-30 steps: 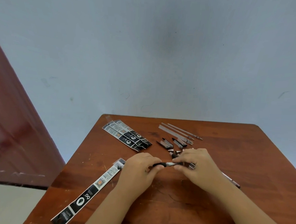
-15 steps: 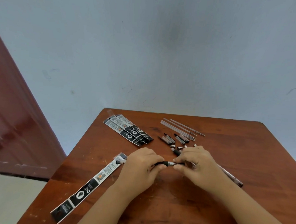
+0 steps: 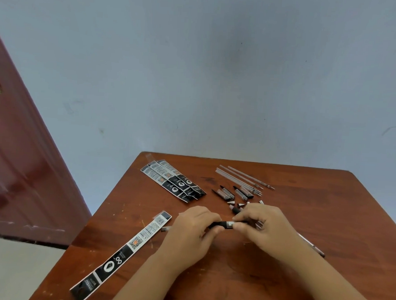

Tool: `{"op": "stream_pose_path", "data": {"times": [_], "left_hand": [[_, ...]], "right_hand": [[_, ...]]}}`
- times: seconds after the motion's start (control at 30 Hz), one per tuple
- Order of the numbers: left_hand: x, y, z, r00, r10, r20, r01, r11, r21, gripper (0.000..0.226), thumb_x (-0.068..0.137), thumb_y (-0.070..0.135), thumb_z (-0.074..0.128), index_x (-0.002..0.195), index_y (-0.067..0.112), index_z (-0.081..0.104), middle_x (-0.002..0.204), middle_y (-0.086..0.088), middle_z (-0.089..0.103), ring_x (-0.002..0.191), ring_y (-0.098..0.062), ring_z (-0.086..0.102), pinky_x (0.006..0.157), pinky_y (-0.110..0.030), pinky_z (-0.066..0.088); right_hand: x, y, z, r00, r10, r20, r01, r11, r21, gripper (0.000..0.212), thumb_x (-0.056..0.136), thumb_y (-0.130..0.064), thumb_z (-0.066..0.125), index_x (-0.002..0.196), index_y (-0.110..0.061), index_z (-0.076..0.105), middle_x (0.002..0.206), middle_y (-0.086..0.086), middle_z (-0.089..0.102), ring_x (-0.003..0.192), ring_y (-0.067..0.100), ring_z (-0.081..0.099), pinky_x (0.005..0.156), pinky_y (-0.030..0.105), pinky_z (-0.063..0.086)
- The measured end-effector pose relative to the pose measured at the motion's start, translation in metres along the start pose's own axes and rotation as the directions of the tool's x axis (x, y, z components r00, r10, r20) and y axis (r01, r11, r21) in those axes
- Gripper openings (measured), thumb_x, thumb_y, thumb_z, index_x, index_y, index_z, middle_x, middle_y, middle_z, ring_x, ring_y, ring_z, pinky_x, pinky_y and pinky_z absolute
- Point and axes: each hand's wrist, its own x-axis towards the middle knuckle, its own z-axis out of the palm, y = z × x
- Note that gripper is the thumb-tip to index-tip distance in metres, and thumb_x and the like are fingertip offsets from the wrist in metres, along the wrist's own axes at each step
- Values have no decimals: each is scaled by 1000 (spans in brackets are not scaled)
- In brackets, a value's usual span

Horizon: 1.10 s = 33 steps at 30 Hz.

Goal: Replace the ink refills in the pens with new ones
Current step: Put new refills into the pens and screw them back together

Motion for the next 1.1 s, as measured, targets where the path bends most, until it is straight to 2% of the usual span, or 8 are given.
{"op": "stream_pose_path", "data": {"times": [0.13,0.3,0.47,0.53,0.6,0.73,0.9,1.1], "left_hand": [[0,-2,0,1000,20,24,-20,999,30,18,83,33,46,88,23,61,71,6,63,73,-4,48,68,-16,38],[4,0,-2,999,-39,12,36,982,183,22,82,38,40,82,30,61,56,11,57,48,-5,55,39,-17,42],[4,5,-5,1000,4,28,-8,992,124,33,85,36,38,88,21,67,61,4,63,53,-13,59,43,-29,50],[4,8,-6,999,45,23,-48,987,150,33,84,33,39,84,17,67,58,5,61,50,-11,57,43,-23,47],[4,10,-5,997,79,25,-82,977,195,31,84,31,39,81,17,67,59,7,61,49,-7,57,43,-16,41],[1,11,-3,991,130,31,-134,974,181,31,87,31,37,83,15,64,63,4,63,51,-11,59,42,-20,45],[0,14,-6,974,218,59,-225,957,184,53,98,37,15,80,14,59,55,4,55,42,-12,50,34,-19,39],[-2,15,-8,974,221,55,-226,965,133,39,97,37,17,86,16,48,56,1,53,43,-14,48,37,-22,39]], "right_hand": [[1,0,-5,997,-76,7,76,996,-45,34,70,-45,54,80,-17,71,66,-27,51,76,-8,53,69,10,41],[1,2,-2,996,-84,-36,81,993,-86,38,72,-45,49,81,-15,71,73,-8,65,82,-1,53,66,11,42],[1,-7,-15,998,-1,69,10,990,-139,15,81,-25,63,92,-18,70,67,-22,56,75,-3,53,60,11,38],[1,-8,-21,994,24,108,-7,988,-154,15,81,-21,63,94,-18,70,69,-23,56,71,-9,52,61,8,38],[0,-12,-27,992,39,117,-22,990,-140,17,80,-19,64,95,-17,70,78,-12,66,69,-5,55,62,7,39],[-3,-18,-36,980,-1,197,38,982,-186,19,81,-19,62,98,-16,69,86,0,71,75,11,60,67,18,43],[-7,-17,-36,973,-38,228,85,975,-203,15,79,-24,64,88,-14,72,74,0,70,73,11,57,68,23,43],[-7,-17,-33,975,-111,192,141,979,-149,29,72,-38,55,76,-14,71,64,-8,65,70,8,57,60,18,45]]}}
